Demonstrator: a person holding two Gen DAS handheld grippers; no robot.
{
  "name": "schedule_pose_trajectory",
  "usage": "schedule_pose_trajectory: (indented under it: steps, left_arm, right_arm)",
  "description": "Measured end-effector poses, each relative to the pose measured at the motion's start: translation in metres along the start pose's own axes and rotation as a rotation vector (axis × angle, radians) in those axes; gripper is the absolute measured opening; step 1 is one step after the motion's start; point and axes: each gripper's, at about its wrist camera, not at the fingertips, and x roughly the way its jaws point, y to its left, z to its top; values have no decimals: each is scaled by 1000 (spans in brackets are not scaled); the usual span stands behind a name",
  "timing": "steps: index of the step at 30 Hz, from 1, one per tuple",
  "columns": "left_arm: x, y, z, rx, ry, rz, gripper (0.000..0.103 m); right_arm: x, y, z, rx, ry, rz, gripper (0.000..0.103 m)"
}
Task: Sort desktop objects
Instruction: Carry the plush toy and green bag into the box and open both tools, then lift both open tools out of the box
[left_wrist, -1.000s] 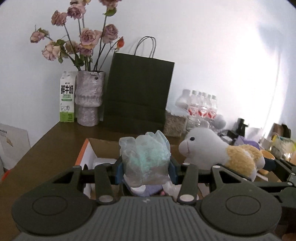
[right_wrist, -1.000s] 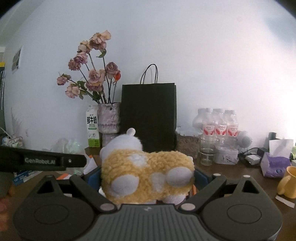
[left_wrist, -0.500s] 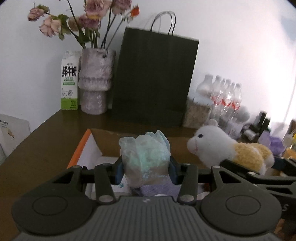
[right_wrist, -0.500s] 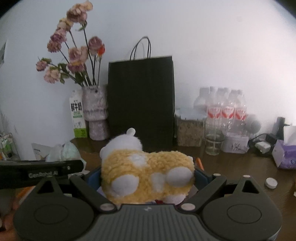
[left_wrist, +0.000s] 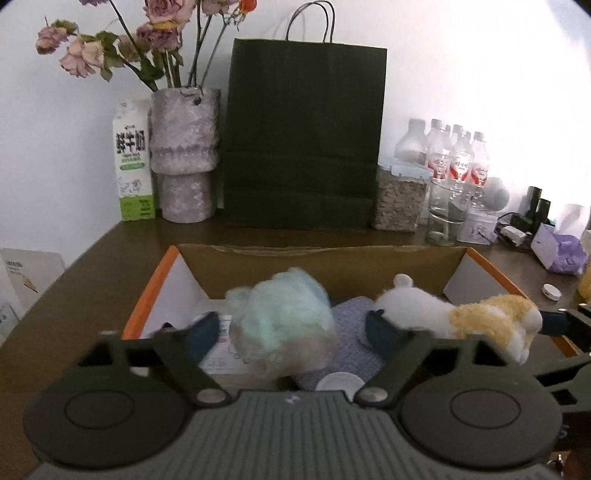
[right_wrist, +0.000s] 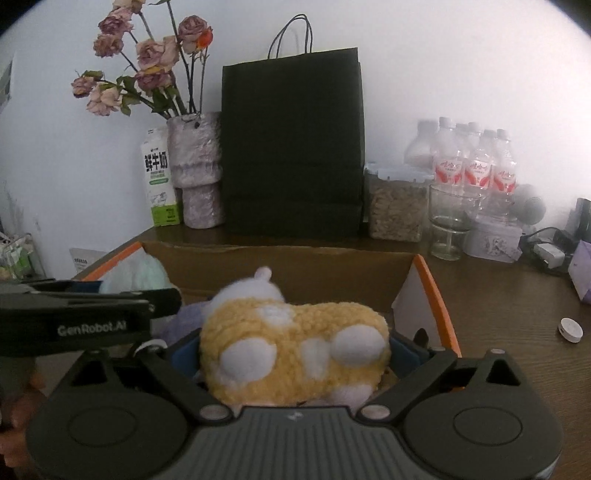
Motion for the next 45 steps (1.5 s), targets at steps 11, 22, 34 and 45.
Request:
schedule_pose_trajectory:
  steps: [11,22,34,45]
  left_arm:
    - [-29,6,7,-49,-92,6,103]
    - [-41,7,5,-56,-123,7,103]
    - [-94,6,4,-52,-238,-1,103]
    - [-151,0,-25,-22,-254,-46,103]
  right_arm:
    - [-34,4,6,0,-96,8,103]
    - [-47,4,6,-9,-122,1,103]
    - [-83,11,11,-36,-185,9,103]
    - [-143,18,-21,-59,-195,-1,103]
